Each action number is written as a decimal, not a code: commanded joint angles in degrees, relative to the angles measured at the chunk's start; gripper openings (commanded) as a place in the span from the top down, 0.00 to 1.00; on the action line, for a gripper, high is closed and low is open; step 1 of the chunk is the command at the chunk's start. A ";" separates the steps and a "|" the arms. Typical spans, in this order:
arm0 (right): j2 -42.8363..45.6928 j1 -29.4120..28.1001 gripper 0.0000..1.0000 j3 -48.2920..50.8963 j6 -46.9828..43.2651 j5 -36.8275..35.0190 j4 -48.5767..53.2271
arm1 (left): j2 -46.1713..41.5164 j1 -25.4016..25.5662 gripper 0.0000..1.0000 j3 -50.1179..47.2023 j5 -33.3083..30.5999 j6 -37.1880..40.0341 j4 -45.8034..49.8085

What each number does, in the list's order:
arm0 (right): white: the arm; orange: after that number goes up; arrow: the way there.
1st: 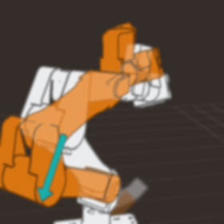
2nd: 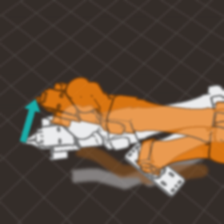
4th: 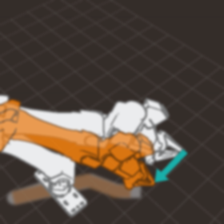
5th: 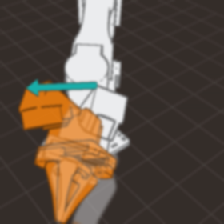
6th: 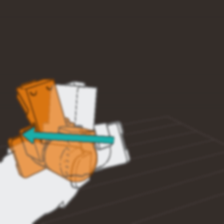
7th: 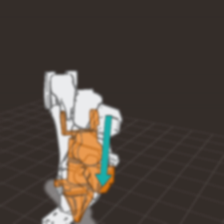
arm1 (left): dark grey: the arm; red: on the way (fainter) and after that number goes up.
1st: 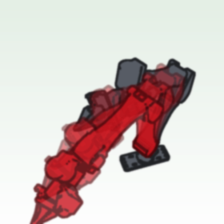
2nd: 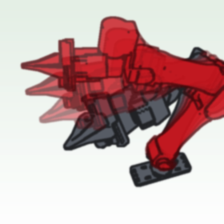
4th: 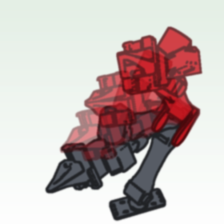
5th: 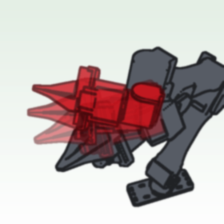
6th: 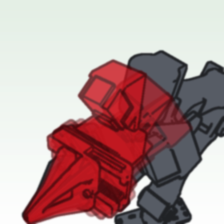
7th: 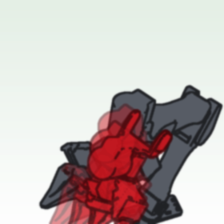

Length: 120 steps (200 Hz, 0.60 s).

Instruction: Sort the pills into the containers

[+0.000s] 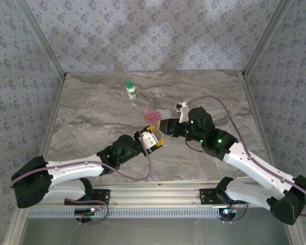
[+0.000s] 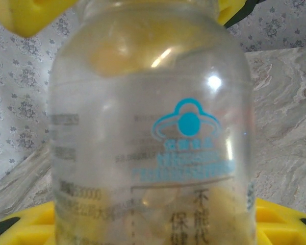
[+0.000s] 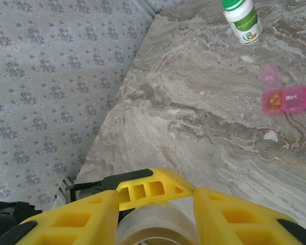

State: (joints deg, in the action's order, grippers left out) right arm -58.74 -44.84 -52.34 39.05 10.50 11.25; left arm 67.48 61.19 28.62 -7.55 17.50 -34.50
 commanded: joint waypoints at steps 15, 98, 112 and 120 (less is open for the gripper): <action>-3.55 -0.17 0.68 -1.74 -1.60 4.86 0.71 | -2.28 3.26 1.00 4.86 12.02 2.72 -9.93; -4.45 0.52 0.69 -2.03 -23.34 19.94 3.44 | -7.39 -4.26 1.00 5.77 30.41 -8.35 -7.52; -4.45 0.54 0.69 -2.17 -26.07 23.39 4.00 | -9.19 -5.73 1.00 5.62 33.07 -9.57 -7.45; -4.37 0.50 0.70 -2.17 -27.75 24.92 4.11 | -9.91 -6.30 1.00 5.73 34.40 -10.17 -7.34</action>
State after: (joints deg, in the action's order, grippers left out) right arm -60.55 -43.09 -55.24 20.56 23.24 11.25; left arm 62.72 55.33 29.56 10.02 9.98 -29.04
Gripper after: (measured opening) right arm 0.403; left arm 0.521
